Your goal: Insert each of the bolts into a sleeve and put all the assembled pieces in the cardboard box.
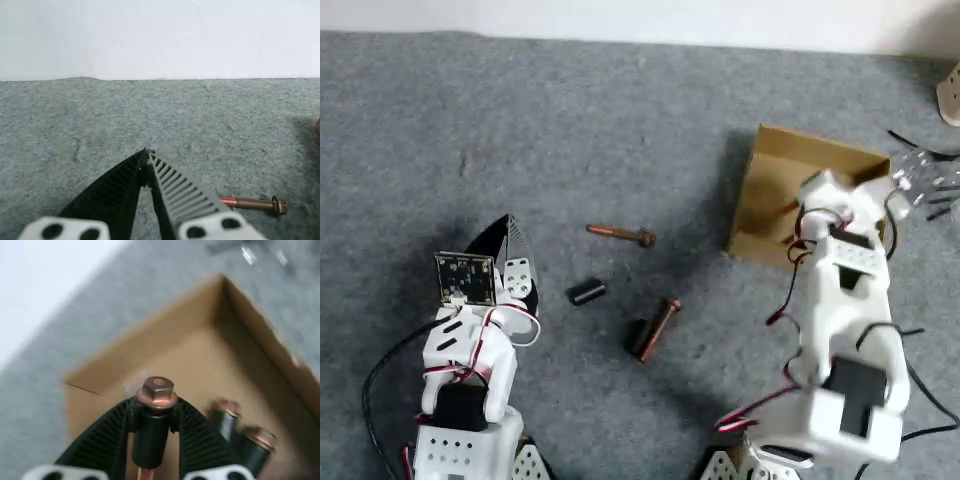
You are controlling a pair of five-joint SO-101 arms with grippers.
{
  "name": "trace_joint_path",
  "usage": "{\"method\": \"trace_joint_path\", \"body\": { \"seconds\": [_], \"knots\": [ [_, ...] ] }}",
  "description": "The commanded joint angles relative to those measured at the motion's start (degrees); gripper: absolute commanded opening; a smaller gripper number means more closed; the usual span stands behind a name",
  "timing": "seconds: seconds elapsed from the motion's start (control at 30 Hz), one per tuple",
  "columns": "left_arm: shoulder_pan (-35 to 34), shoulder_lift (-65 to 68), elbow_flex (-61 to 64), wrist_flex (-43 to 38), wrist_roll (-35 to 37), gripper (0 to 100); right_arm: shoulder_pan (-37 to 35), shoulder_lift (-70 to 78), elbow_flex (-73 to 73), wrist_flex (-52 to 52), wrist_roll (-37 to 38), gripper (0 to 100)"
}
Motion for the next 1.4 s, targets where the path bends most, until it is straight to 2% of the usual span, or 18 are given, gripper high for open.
{"method": "trace_joint_path", "body": {
  "seconds": [0.0,0.1,0.27,0.33,0.47,0.63,0.73,0.9,1.07,1.17,1.27,1.3,1.37],
  "knots": [
    [-0.1,0.0,1.2,-0.1,-0.4,1,0.0,2.9,-3.5,-2.0,0.9,0.4],
    [-0.1,0.0,1.2,-0.1,-0.4,1,-1.8,3.2,-3.5,-1.8,4.2,2.2],
    [-0.1,0.0,1.2,-0.1,-0.4,1,-5.3,3.2,-3.3,-1.7,9.9,19.4],
    [-0.2,0.0,1.2,-0.1,-0.4,1,-6.0,3.2,-3.2,-1.7,11.4,23.4],
    [-0.2,0.0,1.2,-0.1,-0.4,1,-6.2,1.4,-3.0,-1.7,12.0,23.6],
    [-0.2,0.0,1.2,-0.1,-0.4,1,-9.2,-12.4,2.0,3.6,12.0,23.5],
    [-0.3,0.0,1.2,-0.2,-0.4,1,-14.9,-24.0,7.8,8.0,12.0,23.5],
    [-0.4,0.0,1.2,-0.2,-0.4,1,-29.7,-40.8,20.8,10.0,13.2,23.5],
    [-0.5,0.0,1.2,-0.1,-0.4,1,-43.9,-46.9,29.9,10.0,32.2,23.5],
    [-0.6,0.0,1.2,-0.1,-0.4,1,-49.4,-46.0,31.6,10.0,34.3,23.5],
    [-2.4,0.0,1.2,-0.3,-0.4,1,-51.9,-43.7,31.6,10.1,34.9,23.5],
    [-2.9,0.0,1.2,-0.3,-0.2,1,-52.4,-42.7,31.6,10.1,36.3,23.5],
    [-3.3,0.0,1.2,-0.3,-0.2,1,-53.4,-40.0,31.3,11.8,44.2,22.1]
  ]
}}
